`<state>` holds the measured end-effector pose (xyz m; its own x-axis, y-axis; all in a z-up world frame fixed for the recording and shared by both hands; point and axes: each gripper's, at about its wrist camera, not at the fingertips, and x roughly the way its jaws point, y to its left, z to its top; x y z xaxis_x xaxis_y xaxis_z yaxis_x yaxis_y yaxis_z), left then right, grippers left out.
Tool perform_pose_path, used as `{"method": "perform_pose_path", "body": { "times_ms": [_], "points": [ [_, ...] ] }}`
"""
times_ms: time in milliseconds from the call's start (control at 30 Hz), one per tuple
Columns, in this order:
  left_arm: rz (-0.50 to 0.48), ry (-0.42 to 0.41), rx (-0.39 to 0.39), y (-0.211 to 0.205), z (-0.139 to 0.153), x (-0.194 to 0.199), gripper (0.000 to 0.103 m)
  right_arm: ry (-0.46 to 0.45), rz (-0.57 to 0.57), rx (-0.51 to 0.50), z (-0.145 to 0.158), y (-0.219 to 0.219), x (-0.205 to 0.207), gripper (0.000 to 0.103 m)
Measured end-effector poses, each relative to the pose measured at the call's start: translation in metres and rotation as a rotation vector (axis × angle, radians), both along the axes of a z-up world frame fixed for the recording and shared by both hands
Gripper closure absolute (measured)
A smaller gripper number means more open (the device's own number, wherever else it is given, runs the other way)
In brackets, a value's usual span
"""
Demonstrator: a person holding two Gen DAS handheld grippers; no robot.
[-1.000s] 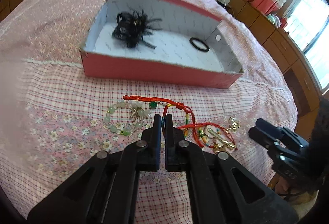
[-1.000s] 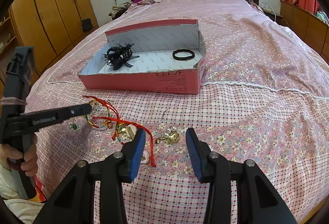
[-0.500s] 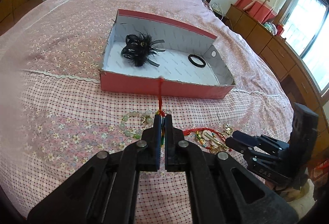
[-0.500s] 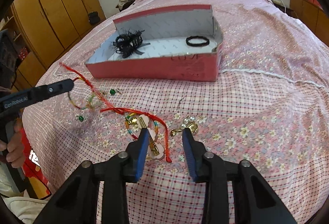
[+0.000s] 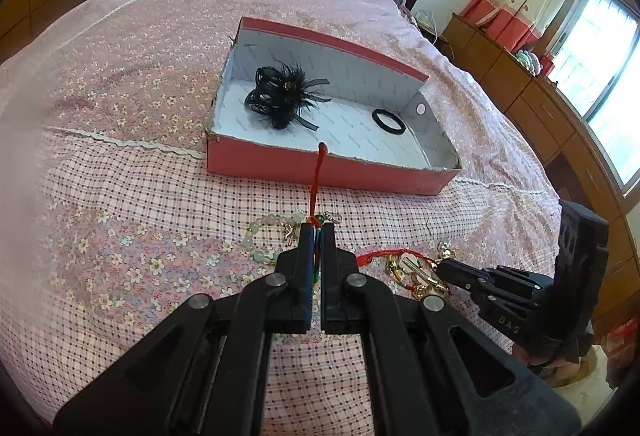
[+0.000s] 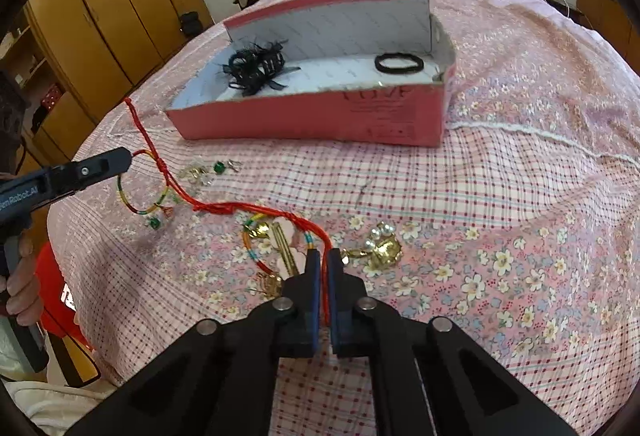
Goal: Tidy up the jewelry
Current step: 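Grasp a red-string bracelet with the left tool while the right tool grasps another, then lift the red-string bracelets and carry them into the shoebox with both tools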
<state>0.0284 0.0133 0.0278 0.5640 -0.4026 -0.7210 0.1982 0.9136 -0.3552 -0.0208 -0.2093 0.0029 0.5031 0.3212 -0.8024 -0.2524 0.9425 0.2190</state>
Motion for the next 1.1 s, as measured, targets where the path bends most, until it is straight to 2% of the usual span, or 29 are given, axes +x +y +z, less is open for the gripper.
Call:
{"method": "perform_pose_path", "body": {
  "times_ms": [467, 1100],
  "points": [
    [0.014, -0.047, -0.011, 0.006, 0.016, -0.002, 0.103, -0.182, 0.013, 0.022, 0.065, 0.002, -0.013, 0.100],
    [0.016, -0.080, -0.013, 0.005, 0.026, -0.007, 0.103, -0.287, 0.001, 0.045, 0.105, -0.006, -0.025, 0.100]
  ]
}}
